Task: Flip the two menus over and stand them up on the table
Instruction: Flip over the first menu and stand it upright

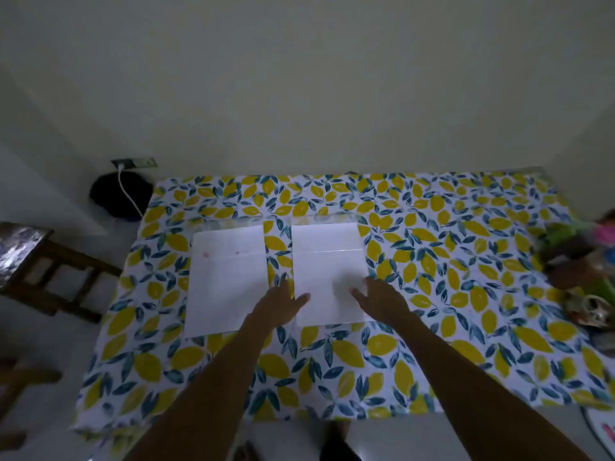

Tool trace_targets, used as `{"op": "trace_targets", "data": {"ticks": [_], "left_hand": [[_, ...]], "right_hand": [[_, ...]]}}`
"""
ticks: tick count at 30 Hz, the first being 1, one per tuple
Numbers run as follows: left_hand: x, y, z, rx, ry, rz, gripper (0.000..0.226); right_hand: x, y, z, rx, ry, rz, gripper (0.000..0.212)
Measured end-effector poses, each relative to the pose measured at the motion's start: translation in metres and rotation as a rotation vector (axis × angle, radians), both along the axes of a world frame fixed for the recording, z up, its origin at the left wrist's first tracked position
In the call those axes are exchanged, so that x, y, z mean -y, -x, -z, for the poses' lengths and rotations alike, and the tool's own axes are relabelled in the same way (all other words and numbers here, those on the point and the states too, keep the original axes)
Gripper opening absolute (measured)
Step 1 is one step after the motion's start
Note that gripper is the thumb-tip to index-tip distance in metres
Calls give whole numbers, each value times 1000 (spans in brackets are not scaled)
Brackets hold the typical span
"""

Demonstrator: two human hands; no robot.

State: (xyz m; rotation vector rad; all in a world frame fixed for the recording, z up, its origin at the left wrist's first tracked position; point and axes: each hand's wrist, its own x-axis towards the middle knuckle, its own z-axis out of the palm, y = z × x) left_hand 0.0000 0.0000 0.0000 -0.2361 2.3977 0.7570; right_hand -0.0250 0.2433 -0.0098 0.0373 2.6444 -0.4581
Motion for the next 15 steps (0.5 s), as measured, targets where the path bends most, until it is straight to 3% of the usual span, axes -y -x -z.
{"op": "trace_targets", "data": {"ticks": [4,7,11,15], "left_hand": [[-24,-5,20,31,-8,-180,69],[-35,-11,33,6,85,-168,52],[-41,-14,31,-36,44,-291,43],[-31,-20,25,-71,-115,-439,30]], "right_hand": [[-13,-8,25,-11,73,278,65],[-15,-16,51,-70,93,288,74],[-17,-15,42,-96,249,414,43],[-25,-16,31,-86,348,442,30]]}}
